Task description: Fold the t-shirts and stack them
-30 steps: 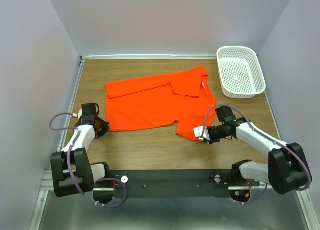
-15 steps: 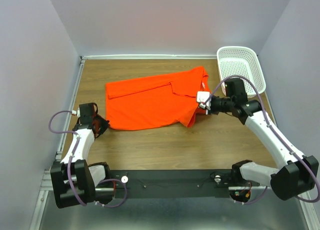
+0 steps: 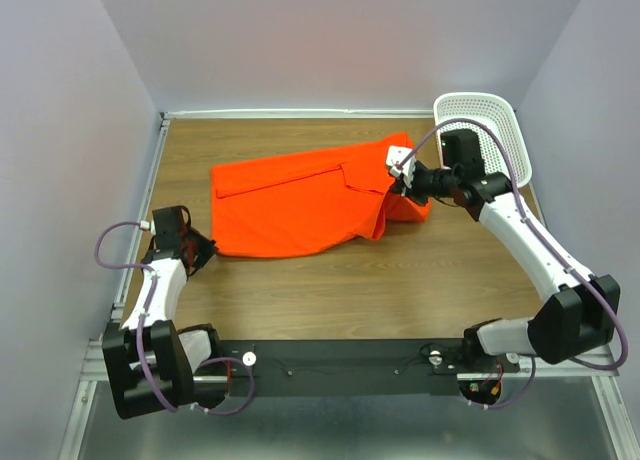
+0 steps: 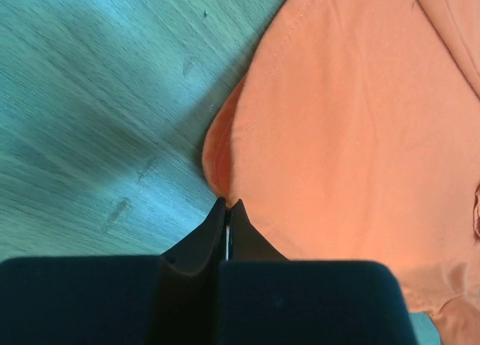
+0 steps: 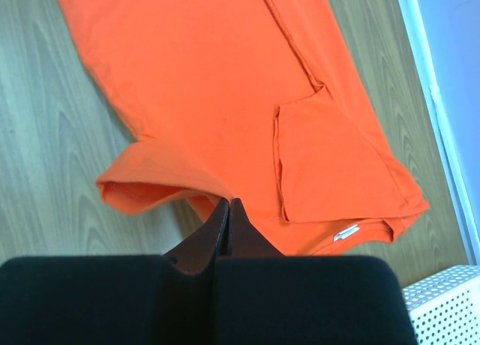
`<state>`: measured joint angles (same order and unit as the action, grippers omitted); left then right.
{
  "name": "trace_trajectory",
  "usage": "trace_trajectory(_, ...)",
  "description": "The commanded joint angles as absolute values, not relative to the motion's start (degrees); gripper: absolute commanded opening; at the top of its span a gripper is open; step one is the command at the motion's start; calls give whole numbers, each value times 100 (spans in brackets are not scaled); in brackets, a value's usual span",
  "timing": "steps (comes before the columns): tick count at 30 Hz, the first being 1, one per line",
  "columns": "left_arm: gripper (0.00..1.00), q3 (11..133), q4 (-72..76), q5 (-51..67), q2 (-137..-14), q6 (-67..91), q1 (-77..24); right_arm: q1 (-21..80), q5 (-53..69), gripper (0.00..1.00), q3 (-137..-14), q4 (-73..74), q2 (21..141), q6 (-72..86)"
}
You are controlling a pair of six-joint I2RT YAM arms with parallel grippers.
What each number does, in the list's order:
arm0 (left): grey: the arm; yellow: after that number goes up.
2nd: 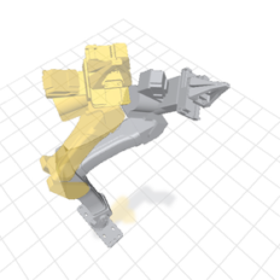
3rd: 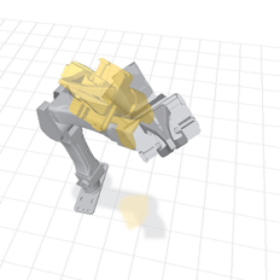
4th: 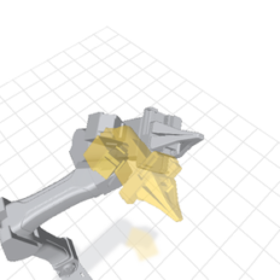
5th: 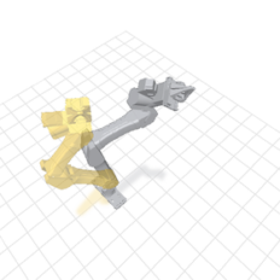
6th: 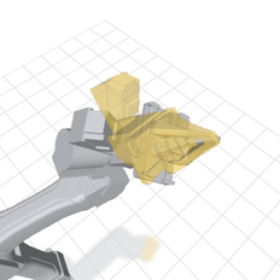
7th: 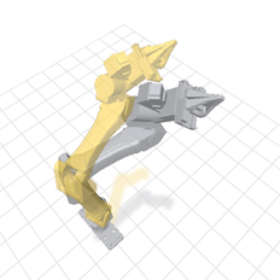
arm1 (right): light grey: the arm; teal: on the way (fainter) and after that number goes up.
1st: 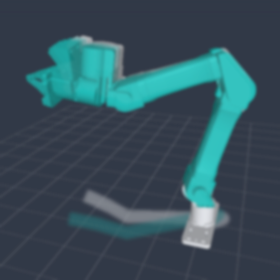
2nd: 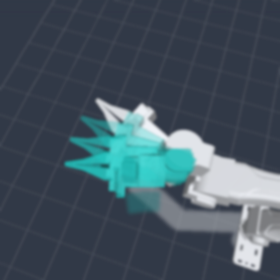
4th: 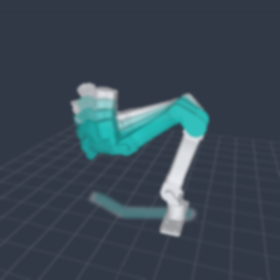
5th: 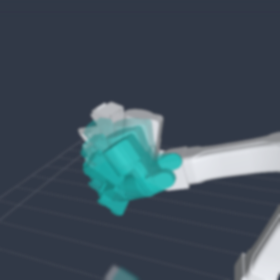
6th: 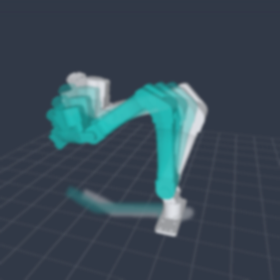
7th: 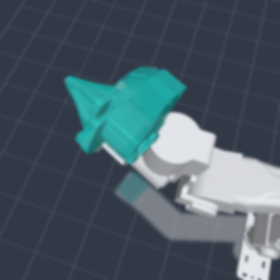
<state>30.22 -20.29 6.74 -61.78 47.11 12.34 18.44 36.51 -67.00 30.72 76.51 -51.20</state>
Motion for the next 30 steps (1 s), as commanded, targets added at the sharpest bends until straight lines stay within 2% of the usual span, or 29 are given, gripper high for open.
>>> trace_trajectory(1, 0, 3190, -1899, 861, -6143, 4588, 1344, 1863, 3411, 1, -6969, 2857, 7883, -4826)
trace_trajectory(30, 0, 3990, -1494, 879, -7540, 4685, 1520, 1872, 2575, 1, -8551, 1978, 9703, -3990)
